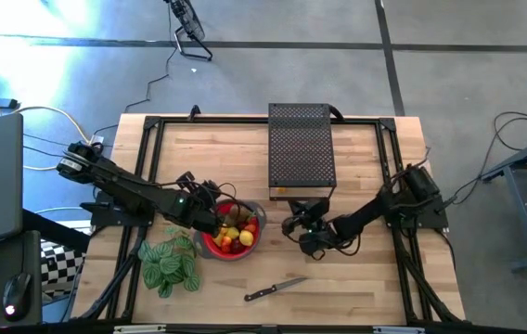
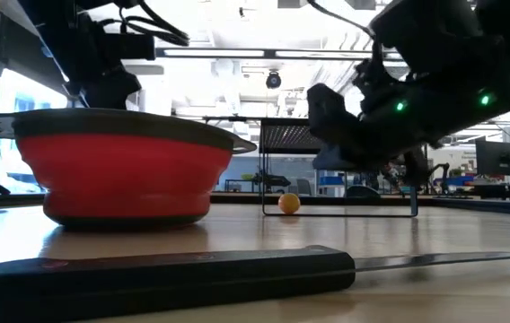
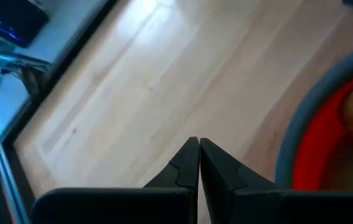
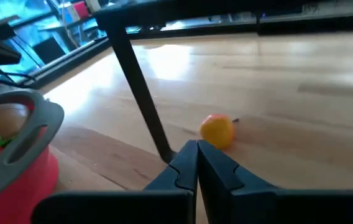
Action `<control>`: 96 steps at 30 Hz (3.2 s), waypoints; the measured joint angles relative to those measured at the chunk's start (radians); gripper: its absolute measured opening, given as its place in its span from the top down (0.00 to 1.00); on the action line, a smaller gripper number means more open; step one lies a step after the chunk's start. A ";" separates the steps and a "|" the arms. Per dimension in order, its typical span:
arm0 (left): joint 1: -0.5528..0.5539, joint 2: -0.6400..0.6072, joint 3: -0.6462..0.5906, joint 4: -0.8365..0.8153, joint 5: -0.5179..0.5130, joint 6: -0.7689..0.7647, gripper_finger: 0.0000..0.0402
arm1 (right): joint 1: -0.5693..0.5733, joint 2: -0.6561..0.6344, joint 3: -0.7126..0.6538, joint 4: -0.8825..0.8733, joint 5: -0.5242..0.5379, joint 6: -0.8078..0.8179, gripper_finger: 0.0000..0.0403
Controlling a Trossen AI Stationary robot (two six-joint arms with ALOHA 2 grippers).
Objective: Pick & Place Fruit
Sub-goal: Adjust the shelf
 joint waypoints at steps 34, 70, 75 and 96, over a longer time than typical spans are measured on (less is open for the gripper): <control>0.000 0.000 0.000 -0.093 -0.202 0.140 0.98 | -0.092 0.124 0.067 -0.065 0.144 0.114 0.99; 0.000 0.000 0.001 -0.088 -0.204 0.139 0.98 | -0.198 0.115 0.066 0.216 -0.188 -0.374 0.99; 0.001 0.000 0.001 -0.088 -0.204 0.139 0.98 | -0.166 0.098 0.066 0.204 -0.085 -0.391 0.99; 0.001 -0.001 0.001 -0.088 -0.202 0.139 0.98 | -0.102 0.095 0.067 0.024 0.071 -0.209 0.99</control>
